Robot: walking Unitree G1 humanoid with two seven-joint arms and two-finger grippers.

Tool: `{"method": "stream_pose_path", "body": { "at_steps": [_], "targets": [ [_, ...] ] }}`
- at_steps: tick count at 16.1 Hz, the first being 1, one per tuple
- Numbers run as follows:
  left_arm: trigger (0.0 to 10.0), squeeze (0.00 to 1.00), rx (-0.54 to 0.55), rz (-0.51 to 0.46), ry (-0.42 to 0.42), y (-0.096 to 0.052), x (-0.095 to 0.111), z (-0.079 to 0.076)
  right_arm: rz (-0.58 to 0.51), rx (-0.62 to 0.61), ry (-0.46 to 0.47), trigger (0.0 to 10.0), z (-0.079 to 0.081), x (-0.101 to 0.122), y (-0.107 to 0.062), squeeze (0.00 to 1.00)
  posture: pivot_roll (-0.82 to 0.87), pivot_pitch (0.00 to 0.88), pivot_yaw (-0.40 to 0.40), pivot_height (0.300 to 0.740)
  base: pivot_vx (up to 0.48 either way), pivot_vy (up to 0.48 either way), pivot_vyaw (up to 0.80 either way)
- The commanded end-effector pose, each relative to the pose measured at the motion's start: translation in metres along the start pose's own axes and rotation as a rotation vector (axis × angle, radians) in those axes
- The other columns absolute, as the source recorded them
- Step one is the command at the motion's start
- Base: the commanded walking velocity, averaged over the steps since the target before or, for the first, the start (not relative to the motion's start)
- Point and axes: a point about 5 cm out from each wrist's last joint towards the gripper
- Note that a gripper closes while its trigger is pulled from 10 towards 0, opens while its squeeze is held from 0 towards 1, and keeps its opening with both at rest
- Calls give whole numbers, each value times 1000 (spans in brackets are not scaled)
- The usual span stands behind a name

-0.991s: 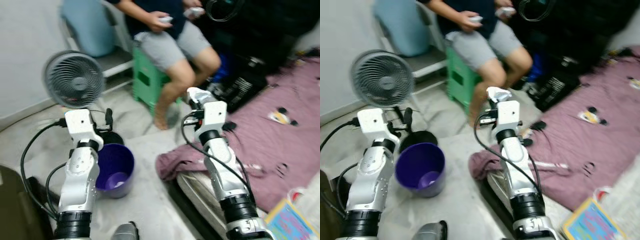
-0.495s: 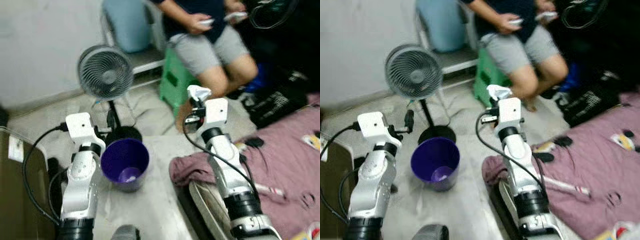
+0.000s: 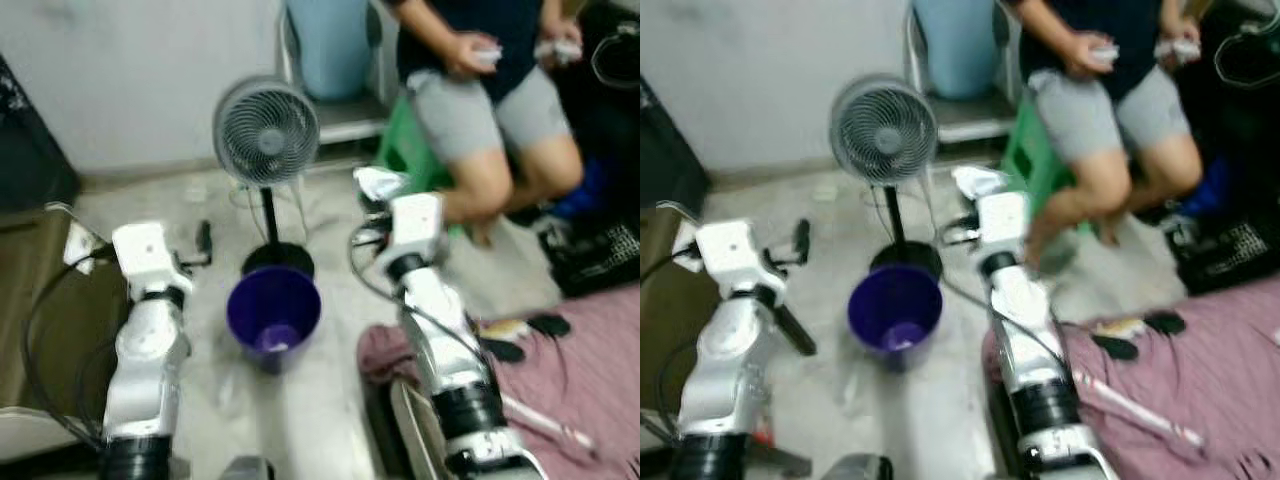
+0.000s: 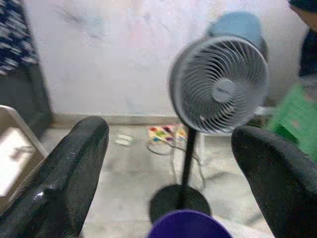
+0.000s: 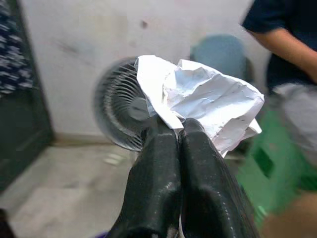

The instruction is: Clean up the room

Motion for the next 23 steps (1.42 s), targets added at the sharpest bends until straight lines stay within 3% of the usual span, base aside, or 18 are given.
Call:
{"method": "stream_pose_path", "body": {
  "at_steps": [1, 4, 6, 8, 11, 14, 23],
  "targets": [
    [10000, 0, -15, 3, -5, -2, 0, -4, -7, -19, -13, 10000, -8, 4, -2, 0, -49, 0, -3, 740, 0, 0, 769],
    [10000, 0, 6, 25, 38, -9, -7, 10, -23, -61, 3, 10000, -22, 8, -9, 0, -42, 0, -8, 740, 0, 0, 227],
    [10000, 0, 37, 31, 77, -19, -13, 22, -10, -147, 54, 10000, -41, 12, -19, 0, -44, 0, -11, 740, 0, 0, 0],
    [10000, 0, 55, 40, 74, -24, -15, 23, 1, -171, 51, 10000, -49, 13, -31, 0, -43, 0, -11, 740, 0, 0, 0],
    [10000, 0, 56, 37, 66, -25, -14, 24, 25, -188, 58, 10000, -52, 13, -43, 0, -50, 5, -13, 740, 0, 0, 0],
    [10000, 0, 38, 28, 54, -24, -12, 20, 41, -179, 31, 10000, -51, 14, -42, 0, -54, 8, -14, 740, 0, 0, 0],
    [10000, 0, -9, 16, 25, -24, -10, 14, 56, -184, 32, 10000, -46, 15, -38, 0, -56, 10, -25, 740, 0, 0, 800]
  ]
}}
Point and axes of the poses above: a point about 5 cm out from each wrist's last joint towards the gripper, its own y axis pointing out of the wrist towards the gripper, its own x axis along the axis of the wrist's last joint, z = x × y, and after that the axes turned 15 degrees about y, right-handed
